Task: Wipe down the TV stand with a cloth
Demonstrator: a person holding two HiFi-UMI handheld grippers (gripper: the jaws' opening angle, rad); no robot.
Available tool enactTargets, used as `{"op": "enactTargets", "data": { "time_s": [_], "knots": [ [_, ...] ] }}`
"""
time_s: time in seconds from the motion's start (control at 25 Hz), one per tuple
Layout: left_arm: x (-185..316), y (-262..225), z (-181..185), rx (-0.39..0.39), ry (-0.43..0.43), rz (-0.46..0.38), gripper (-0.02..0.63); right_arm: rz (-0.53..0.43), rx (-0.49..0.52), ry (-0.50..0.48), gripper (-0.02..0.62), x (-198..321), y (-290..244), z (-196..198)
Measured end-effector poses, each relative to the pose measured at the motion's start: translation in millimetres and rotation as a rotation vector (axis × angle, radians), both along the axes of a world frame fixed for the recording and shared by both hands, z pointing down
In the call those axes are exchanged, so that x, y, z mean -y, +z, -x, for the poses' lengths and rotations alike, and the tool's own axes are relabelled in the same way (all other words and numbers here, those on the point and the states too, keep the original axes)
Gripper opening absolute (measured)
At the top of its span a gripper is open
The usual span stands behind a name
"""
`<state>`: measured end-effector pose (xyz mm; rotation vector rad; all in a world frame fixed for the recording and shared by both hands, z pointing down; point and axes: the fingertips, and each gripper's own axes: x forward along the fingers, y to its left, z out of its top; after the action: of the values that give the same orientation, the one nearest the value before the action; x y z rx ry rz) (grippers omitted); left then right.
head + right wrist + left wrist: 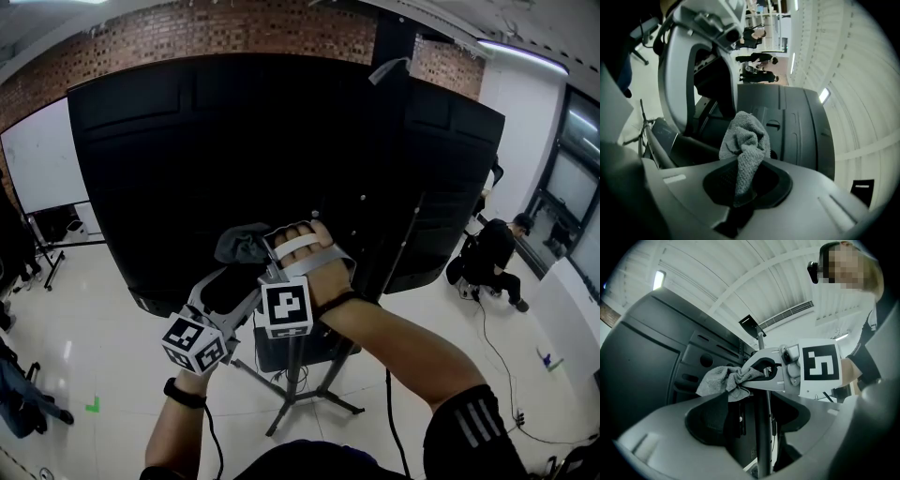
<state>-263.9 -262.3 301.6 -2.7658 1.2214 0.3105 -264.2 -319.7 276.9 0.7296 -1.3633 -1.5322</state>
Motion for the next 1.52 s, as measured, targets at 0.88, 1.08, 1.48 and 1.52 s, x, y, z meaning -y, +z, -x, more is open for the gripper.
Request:
{"op": "enactTargets", "data": {
  "time_s": [0.88, 1.08, 1.48, 1.52],
  "knots": [
    [-26.2, -77.6, -72.8, 0.038, 0.01, -0.132, 0.308, 0.234, 0.592, -0.26, 0.029, -28.5, -126.3, -110.9],
    [-17.3, -82.7, -85.2, 0.044, -0.019, -0.128, 0.308, 0.261, 0.617, -0.297, 0.029, -13.0, -121.8, -115.6],
    [-12.8, -62.6, -99.9, 0.053, -0.068, -0.076, 0.308, 0.358, 0.65, -0.314, 0.029, -3.9, -87.5, -128.6],
    [-12.3, -61.1, -100.3, 0.055, -0.073, -0.069, 0.308, 0.369, 0.65, -0.312, 0.029, -2.1, -82.4, -129.8]
  ]
}}
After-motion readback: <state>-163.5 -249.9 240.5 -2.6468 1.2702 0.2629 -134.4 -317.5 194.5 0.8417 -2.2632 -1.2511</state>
